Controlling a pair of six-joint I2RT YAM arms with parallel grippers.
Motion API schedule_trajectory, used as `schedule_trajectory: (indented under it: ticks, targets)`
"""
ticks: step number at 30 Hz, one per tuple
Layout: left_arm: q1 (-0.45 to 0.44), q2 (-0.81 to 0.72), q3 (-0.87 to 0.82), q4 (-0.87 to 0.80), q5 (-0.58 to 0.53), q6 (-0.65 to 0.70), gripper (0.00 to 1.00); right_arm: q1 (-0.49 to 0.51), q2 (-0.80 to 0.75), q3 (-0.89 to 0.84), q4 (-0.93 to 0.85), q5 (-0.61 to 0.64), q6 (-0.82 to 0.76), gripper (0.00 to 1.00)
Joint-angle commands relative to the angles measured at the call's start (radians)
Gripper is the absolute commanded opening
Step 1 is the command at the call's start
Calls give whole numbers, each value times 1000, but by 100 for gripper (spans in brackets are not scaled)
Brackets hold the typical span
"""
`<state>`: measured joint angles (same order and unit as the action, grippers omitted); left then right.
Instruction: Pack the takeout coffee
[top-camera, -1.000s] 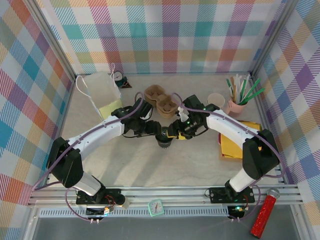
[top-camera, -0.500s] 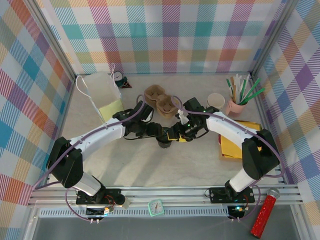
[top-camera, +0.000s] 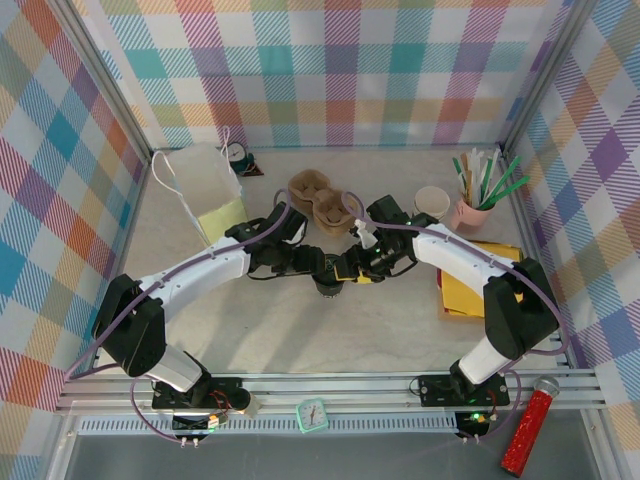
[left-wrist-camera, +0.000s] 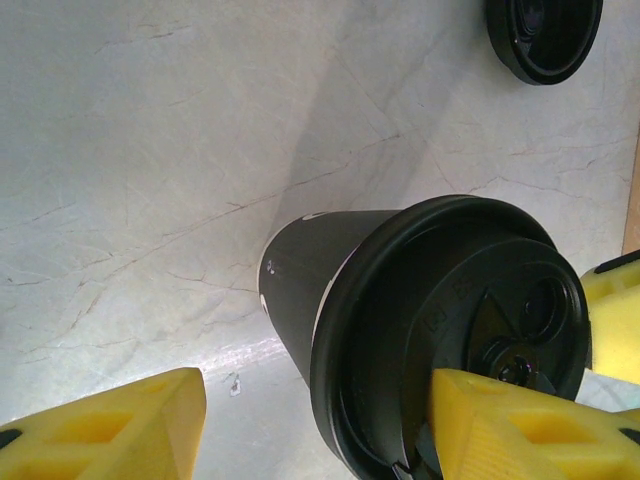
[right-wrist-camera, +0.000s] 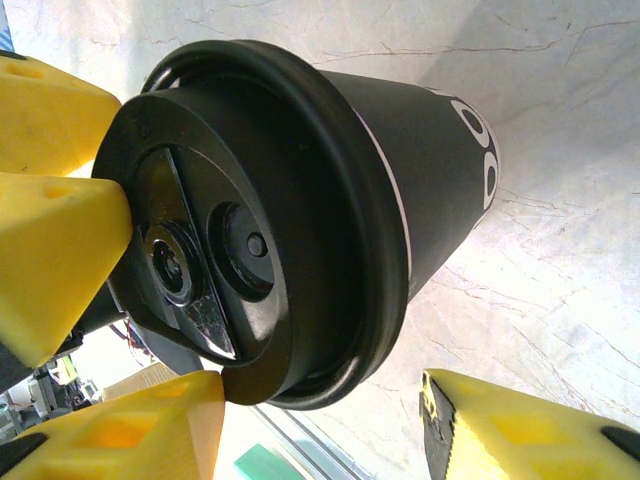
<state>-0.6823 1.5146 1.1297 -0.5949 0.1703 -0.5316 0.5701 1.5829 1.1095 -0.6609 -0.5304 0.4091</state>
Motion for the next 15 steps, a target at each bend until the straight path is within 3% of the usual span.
schedule_trajectory:
  ticks: [1, 6, 15]
  targets:
    - [-20, 37, 12, -125, -38, 22, 61, 8, 19, 28, -69, 41, -12, 55]
    - [-20, 32, 86, -149, -31, 27, 61, 7, 17, 85, -69, -1, 6, 55]
    - [-23, 42, 9, -109, -23, 15, 62, 5, 53, 22, -44, 25, -6, 55]
